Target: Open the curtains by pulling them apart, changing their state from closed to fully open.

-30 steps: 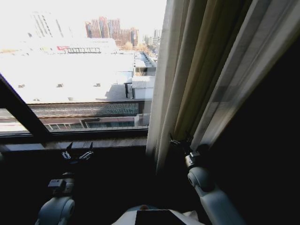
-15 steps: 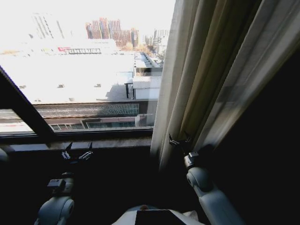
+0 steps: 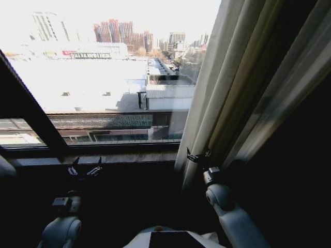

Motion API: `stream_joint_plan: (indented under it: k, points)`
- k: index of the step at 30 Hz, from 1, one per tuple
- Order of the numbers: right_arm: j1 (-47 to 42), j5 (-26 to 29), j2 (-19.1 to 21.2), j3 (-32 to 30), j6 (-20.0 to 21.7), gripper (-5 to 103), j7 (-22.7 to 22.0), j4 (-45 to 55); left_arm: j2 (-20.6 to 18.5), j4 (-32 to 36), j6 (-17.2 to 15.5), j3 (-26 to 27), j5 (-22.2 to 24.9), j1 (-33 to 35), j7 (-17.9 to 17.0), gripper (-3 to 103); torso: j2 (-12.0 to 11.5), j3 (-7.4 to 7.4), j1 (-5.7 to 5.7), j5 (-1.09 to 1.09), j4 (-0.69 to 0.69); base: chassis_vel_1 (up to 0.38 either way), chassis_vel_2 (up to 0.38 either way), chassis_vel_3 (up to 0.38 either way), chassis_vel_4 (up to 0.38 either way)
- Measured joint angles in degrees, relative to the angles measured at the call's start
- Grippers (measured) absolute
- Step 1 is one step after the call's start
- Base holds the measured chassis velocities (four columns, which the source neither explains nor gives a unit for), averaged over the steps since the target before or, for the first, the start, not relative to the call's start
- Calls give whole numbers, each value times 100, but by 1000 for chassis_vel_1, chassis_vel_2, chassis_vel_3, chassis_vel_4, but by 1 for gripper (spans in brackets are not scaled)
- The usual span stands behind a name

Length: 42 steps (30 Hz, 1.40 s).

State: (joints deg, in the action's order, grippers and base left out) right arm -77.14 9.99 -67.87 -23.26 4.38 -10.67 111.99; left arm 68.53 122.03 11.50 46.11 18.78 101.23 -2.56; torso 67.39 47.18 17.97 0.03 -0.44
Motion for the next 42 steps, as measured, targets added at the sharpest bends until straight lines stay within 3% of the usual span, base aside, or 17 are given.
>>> stream_joint_plan:
  k: [15,22,24,30,37,39,42]
  points:
    - [840,446,384,494,343,100,-206,-519,102,37,1,2,-96,3,0,100,0,0,0,-3,2,0,0,0,0]
    - [1376,674,383,568,362,101,-230,-990,165,41,-17,-4,-189,-21,0,100,0,0,0,-3,2,0,0,0,0]
    - [1462,718,343,568,362,91,-227,-1099,171,37,-29,-4,-203,-32,0,100,0,0,0,-3,2,0,0,0,0]
    - [1508,745,298,528,344,75,-218,-1216,167,14,-41,8,-209,-32,0,100,0,0,1,-3,1,0,0,0,0]
    - [1530,742,165,485,293,43,-183,-1310,153,-99,57,23,-185,-66,-5,100,0,0,1,-4,3,0,0,0,0]
    - [1498,741,135,475,284,43,-179,-1307,143,-140,90,29,-182,-83,-5,100,0,0,0,-4,2,0,0,0,0]
    - [1429,670,73,490,166,27,-96,-1357,144,-188,132,94,-169,-140,-7,100,0,0,0,-4,0,0,0,0,0]
